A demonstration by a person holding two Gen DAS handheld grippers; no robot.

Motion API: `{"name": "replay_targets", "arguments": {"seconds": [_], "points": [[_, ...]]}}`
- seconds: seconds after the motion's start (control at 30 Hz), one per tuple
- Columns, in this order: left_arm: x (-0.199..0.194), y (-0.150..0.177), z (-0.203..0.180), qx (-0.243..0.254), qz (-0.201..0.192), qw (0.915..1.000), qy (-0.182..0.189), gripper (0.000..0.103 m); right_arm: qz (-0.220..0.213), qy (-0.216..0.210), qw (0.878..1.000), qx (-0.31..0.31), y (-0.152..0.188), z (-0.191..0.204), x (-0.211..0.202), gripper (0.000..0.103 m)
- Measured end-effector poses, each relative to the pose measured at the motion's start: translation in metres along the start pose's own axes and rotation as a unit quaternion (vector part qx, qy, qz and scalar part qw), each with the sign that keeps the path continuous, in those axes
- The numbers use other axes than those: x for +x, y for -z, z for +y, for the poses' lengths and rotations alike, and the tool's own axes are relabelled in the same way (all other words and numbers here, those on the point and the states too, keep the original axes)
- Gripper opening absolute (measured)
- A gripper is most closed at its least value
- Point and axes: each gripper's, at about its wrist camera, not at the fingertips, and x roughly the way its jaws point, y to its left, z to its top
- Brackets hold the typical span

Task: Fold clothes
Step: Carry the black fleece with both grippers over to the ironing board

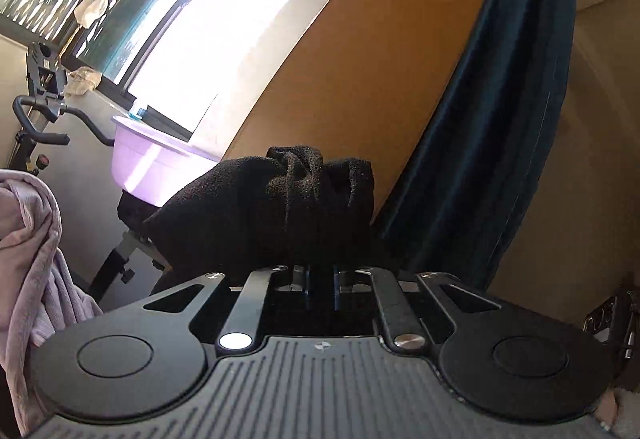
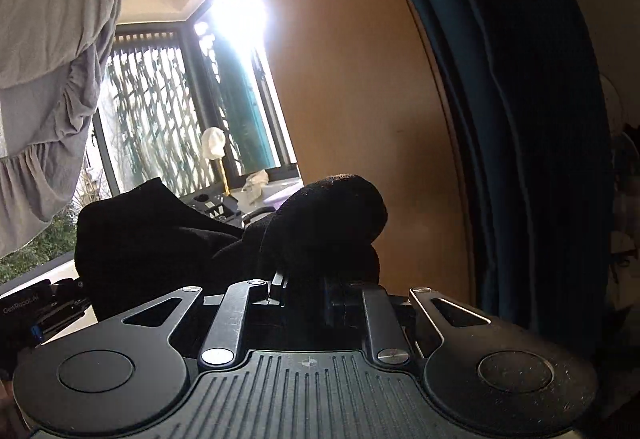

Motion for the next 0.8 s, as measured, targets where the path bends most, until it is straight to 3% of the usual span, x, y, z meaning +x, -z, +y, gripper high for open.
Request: {"name": "replay_targets", "arguments": {"seconds": [0.13, 0.27, 0.53, 0.67, 0.8], "points": [[0.032, 0.041, -0.028, -0.005, 0.089, 0.9948, 0.05, 0.01, 0.038, 0.03, 0.998, 0.047, 0.025, -0.038, -0.027, 0.013], [0.065, 0.09, -0.089, 0.019, 0.149, 0.9857, 0.077, 0.01, 0.034, 0.046, 0.996, 0.068, 0.032, -0.092, -0.067, 0.013], [0.152, 0.206, -0.252, 0.01, 0.2, 0.9758, 0.087, 0.01, -0.011, 0.053, 0.994, 0.097, 0.043, -0.25, -0.205, 0.013], [0.191, 0.245, -0.33, 0.028, 0.216, 0.9669, 0.134, 0.01, -0.041, 0.088, 0.985, 0.143, 0.045, -0.346, -0.286, 0.013], [0.225, 0.274, -0.384, 0.036, 0.216, 0.958, 0.185, 0.01, -0.078, 0.14, 0.977, 0.141, 0.041, -0.412, -0.36, 0.013]]}}
